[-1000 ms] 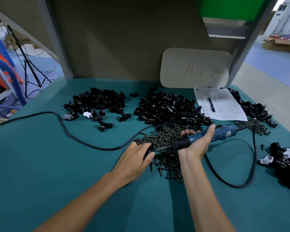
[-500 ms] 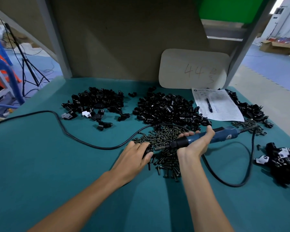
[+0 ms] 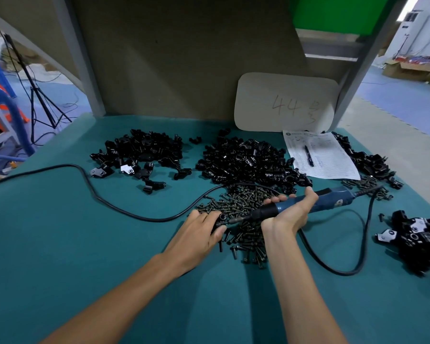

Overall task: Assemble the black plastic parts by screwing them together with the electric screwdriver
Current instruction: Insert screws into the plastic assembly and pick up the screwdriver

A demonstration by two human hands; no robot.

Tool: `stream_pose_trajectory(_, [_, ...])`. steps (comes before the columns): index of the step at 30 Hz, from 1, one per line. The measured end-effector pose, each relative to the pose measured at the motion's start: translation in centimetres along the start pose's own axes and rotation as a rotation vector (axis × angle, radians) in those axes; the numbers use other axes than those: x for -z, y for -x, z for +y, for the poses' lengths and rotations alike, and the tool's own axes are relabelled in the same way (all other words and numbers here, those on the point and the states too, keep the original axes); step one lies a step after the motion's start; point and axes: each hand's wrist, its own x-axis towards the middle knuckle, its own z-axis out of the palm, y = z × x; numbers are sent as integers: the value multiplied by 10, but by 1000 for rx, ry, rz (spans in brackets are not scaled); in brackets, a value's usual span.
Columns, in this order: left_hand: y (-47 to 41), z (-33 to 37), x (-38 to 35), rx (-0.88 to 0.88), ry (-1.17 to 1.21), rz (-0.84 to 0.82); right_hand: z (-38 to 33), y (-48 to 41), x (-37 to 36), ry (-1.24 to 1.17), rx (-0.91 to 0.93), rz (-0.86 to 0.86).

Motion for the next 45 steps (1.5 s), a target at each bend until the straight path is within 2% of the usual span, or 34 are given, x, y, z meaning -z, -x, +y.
stream_pose_trajectory(22, [0,-2,-1,3,39,-13,-5,5,-1,-29,-50,42])
stream_pose_trajectory(45, [1,1,0,-8,30,3,-2,5,3,-47,-54,9])
